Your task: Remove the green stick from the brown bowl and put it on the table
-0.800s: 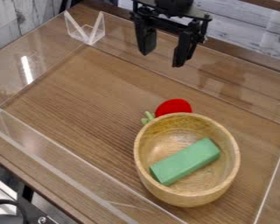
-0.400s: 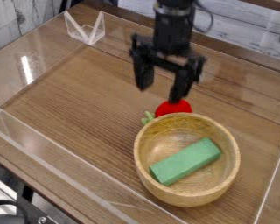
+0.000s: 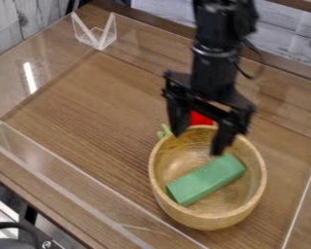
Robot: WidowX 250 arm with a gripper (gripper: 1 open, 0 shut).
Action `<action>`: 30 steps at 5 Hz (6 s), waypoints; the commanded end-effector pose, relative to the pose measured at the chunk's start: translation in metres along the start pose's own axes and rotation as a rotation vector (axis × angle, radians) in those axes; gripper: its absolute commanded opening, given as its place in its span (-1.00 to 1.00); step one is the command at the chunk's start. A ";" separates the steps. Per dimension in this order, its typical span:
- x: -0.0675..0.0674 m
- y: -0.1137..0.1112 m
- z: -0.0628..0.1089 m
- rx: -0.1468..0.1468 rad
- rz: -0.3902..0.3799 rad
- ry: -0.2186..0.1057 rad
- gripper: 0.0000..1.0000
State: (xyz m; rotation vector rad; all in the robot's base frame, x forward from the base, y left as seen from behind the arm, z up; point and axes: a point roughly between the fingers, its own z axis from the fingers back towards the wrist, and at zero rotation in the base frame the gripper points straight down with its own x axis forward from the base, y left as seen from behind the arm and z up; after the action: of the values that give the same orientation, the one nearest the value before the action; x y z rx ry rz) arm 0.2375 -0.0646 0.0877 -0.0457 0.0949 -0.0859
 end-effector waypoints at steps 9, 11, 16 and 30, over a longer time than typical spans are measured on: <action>0.012 -0.018 -0.020 -0.071 -0.200 -0.115 1.00; 0.013 -0.014 -0.024 -0.071 -0.291 -0.117 1.00; 0.027 -0.026 -0.035 -0.081 -0.291 -0.119 1.00; 0.022 0.001 -0.039 -0.041 -0.035 -0.157 -1.00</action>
State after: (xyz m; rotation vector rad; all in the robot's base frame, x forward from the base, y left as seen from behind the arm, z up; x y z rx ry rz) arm 0.2517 -0.0654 0.0362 -0.0910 -0.0195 -0.1102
